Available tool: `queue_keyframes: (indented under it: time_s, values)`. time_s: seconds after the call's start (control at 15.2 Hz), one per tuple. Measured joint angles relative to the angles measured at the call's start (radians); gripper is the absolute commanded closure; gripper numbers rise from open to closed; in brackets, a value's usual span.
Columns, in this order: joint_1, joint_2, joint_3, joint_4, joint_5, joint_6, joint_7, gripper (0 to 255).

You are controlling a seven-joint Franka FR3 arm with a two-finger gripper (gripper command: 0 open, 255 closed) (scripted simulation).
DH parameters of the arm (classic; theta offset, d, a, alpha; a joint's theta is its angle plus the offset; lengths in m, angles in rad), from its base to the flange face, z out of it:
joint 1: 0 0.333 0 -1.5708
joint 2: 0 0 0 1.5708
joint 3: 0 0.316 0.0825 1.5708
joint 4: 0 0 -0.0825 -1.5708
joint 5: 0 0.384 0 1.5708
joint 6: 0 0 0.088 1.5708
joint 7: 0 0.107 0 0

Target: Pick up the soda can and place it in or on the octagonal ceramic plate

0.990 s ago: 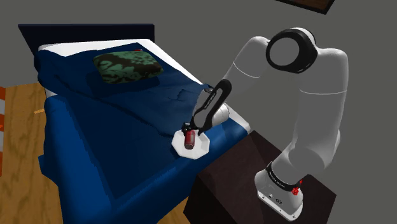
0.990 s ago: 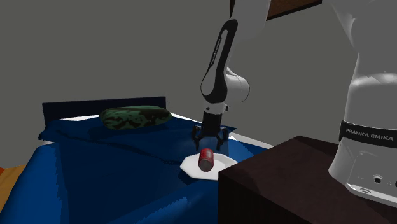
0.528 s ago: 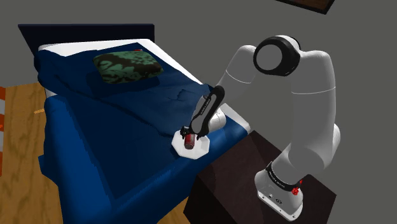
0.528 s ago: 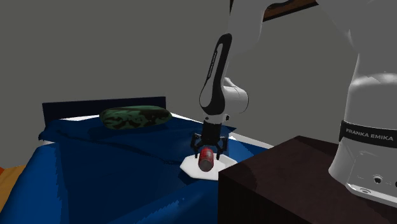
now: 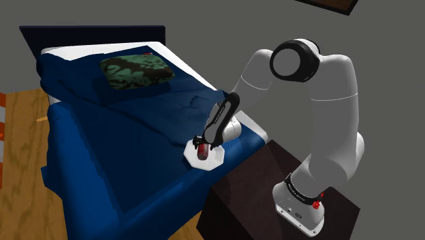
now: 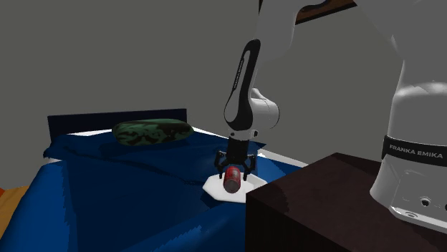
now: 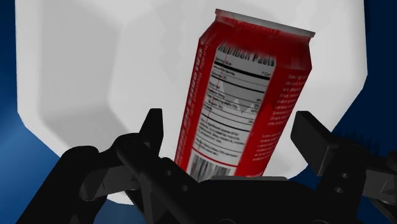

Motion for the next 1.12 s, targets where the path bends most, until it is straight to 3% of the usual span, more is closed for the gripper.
queue_keyframes:
  time_s: [0.66,1.12]
  values:
    - [0.000,0.000,0.000,0.000,0.000,0.000,0.000,255]
    - [0.005,-0.099,-0.002,-0.042,0.005,-0.056,0.009,255]
